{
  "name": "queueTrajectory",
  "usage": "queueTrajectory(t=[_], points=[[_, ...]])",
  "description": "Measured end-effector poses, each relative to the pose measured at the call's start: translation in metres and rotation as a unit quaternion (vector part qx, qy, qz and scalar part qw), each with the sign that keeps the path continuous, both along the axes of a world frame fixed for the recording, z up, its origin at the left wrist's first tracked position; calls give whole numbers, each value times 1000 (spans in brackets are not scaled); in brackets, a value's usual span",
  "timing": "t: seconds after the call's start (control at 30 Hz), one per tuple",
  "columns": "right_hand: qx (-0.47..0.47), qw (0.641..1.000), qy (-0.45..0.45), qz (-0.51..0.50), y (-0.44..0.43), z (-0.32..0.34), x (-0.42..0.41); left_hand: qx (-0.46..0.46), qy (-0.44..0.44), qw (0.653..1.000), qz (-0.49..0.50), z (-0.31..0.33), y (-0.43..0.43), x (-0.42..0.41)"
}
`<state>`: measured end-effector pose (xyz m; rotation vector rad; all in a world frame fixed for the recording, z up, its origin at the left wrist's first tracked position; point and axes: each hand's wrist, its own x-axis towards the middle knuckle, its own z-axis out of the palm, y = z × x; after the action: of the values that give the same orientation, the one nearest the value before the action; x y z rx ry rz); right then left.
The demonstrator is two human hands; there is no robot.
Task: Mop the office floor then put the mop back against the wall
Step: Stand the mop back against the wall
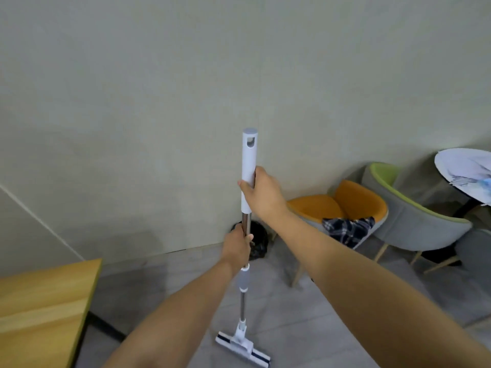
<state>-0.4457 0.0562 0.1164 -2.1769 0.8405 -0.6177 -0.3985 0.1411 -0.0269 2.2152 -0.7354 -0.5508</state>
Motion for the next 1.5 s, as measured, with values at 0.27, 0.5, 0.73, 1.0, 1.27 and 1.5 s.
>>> queueTrajectory(t=[0.27, 0.5, 0.73, 1.0, 1.27, 1.5], points=[[-57, 996, 12, 74, -7, 26, 140, -25, -12, 998, 52, 18, -14, 133], [-75, 991, 22, 107, -27, 38, 267, -44, -19, 998, 48, 24, -35, 269], [-63, 991, 21, 120, -70, 36, 367, -37, -19, 998, 55, 19, -74, 375], [-22, 987, 13, 159, -135, 7, 461, -3, -22, 995, 92, -10, -127, 460], [-11, 982, 53, 181, -179, -9, 539, 32, 2, 993, 117, -20, -163, 527], [-32, 984, 119, 126, -197, -14, 583, 19, 4, 997, 80, -34, -182, 578]])
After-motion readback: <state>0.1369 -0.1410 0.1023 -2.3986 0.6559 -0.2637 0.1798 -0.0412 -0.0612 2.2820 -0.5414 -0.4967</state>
